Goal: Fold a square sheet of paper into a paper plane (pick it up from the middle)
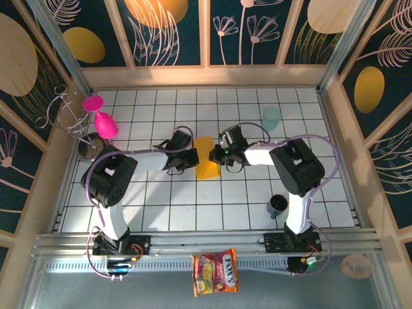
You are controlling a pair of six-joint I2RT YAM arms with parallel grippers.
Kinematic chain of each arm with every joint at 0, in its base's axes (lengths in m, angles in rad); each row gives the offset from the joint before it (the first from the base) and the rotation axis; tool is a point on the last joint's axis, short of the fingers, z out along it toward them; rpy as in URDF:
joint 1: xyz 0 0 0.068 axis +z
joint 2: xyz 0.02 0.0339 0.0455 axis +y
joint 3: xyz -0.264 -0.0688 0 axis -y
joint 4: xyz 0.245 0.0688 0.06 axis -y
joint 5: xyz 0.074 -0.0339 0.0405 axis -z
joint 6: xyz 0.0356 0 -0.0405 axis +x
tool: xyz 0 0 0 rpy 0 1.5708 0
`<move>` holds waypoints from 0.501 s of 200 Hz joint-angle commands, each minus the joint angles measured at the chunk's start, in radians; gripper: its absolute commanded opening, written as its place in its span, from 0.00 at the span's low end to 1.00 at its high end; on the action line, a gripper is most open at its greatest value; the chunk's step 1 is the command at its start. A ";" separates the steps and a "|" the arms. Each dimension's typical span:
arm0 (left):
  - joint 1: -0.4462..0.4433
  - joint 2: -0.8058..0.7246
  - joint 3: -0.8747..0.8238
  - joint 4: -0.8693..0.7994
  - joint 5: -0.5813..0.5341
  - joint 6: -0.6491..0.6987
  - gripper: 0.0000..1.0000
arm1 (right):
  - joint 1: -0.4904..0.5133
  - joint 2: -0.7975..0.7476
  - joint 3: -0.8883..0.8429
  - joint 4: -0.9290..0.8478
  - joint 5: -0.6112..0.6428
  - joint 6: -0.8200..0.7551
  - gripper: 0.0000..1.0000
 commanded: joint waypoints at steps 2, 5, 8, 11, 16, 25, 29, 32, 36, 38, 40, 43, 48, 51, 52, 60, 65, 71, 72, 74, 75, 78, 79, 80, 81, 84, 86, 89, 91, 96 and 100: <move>0.001 0.029 -0.023 -0.097 -0.070 0.014 0.00 | -0.021 -0.012 -0.046 -0.025 0.083 0.026 0.04; 0.002 0.029 -0.024 -0.097 -0.071 0.014 0.00 | -0.047 -0.018 -0.051 -0.025 0.086 0.030 0.04; 0.001 0.029 -0.024 -0.098 -0.071 0.014 0.00 | -0.054 -0.023 -0.054 -0.022 0.090 0.033 0.04; 0.001 0.028 -0.025 -0.099 -0.071 0.016 0.00 | -0.060 -0.031 -0.057 -0.022 0.094 0.037 0.04; 0.002 0.030 -0.027 -0.099 -0.071 0.016 0.00 | -0.068 -0.039 -0.060 -0.020 0.100 0.045 0.04; 0.001 0.030 -0.027 -0.098 -0.070 0.018 0.00 | -0.080 -0.056 -0.064 -0.015 0.107 0.057 0.04; 0.002 0.030 -0.024 -0.097 -0.068 0.019 0.00 | -0.085 -0.064 -0.065 -0.014 0.113 0.063 0.04; 0.002 0.030 -0.025 -0.097 -0.067 0.020 0.00 | -0.088 -0.069 -0.066 -0.015 0.117 0.066 0.04; 0.002 0.030 -0.024 -0.096 -0.065 0.020 0.00 | -0.091 -0.076 -0.066 -0.016 0.125 0.070 0.04; 0.002 0.030 -0.024 -0.096 -0.065 0.021 0.00 | -0.092 -0.080 -0.066 -0.016 0.128 0.072 0.04; 0.002 0.031 -0.023 -0.096 -0.065 0.021 0.00 | -0.094 -0.084 -0.066 -0.016 0.131 0.074 0.04; 0.001 0.029 -0.023 -0.096 -0.065 0.022 0.00 | -0.095 -0.090 -0.065 -0.016 0.135 0.076 0.04; 0.002 0.028 -0.021 -0.095 -0.065 0.023 0.00 | -0.097 -0.100 -0.062 -0.015 0.142 0.079 0.04; 0.001 0.027 -0.020 -0.094 -0.064 0.023 0.00 | -0.096 -0.105 -0.061 -0.016 0.146 0.081 0.04; 0.001 0.027 -0.021 -0.094 -0.064 0.025 0.00 | -0.096 -0.107 -0.060 -0.017 0.148 0.081 0.04; 0.002 0.026 -0.018 -0.093 -0.060 0.027 0.00 | -0.095 -0.123 -0.057 -0.014 0.156 0.080 0.04; 0.001 0.026 -0.014 -0.093 -0.059 0.029 0.00 | -0.090 -0.132 -0.055 -0.009 0.155 0.074 0.04; 0.002 0.026 -0.011 -0.094 -0.056 0.033 0.00 | -0.084 -0.139 -0.051 -0.005 0.151 0.063 0.04; 0.002 0.026 -0.010 -0.094 -0.056 0.034 0.00 | -0.083 -0.140 -0.049 -0.004 0.150 0.061 0.04; 0.001 0.027 -0.009 -0.094 -0.055 0.035 0.00 | -0.080 -0.144 -0.047 -0.004 0.148 0.058 0.04; 0.002 0.027 -0.009 -0.094 -0.054 0.035 0.00 | -0.077 -0.145 -0.047 -0.004 0.147 0.056 0.04; 0.002 0.026 -0.007 -0.094 -0.054 0.037 0.00 | -0.070 -0.146 -0.042 -0.003 0.146 0.049 0.04; 0.002 0.026 -0.006 -0.094 -0.053 0.038 0.00 | -0.069 -0.146 -0.041 -0.003 0.145 0.047 0.04; 0.001 0.026 -0.006 -0.095 -0.052 0.038 0.00 | -0.066 -0.147 -0.040 -0.004 0.144 0.045 0.04; 0.002 0.026 -0.006 -0.095 -0.052 0.039 0.00 | -0.064 -0.148 -0.039 -0.004 0.142 0.043 0.04; 0.001 0.026 -0.006 -0.094 -0.051 0.041 0.00 | -0.056 -0.147 -0.034 -0.004 0.135 0.036 0.04; 0.002 0.026 -0.004 -0.094 -0.049 0.043 0.00 | -0.052 -0.147 -0.031 -0.004 0.132 0.030 0.04; 0.002 0.026 -0.002 -0.094 -0.048 0.044 0.00 | -0.045 -0.146 -0.027 -0.005 0.122 0.024 0.04; 0.002 0.028 -0.001 -0.094 -0.048 0.045 0.00 | -0.039 -0.143 -0.024 -0.004 0.116 0.021 0.04; 0.002 0.024 0.000 -0.095 -0.048 0.046 0.00 | -0.032 -0.138 -0.017 -0.004 0.101 0.016 0.04; 0.001 0.026 0.002 -0.096 -0.047 0.049 0.00 | -0.032 -0.133 -0.012 -0.004 0.090 0.014 0.04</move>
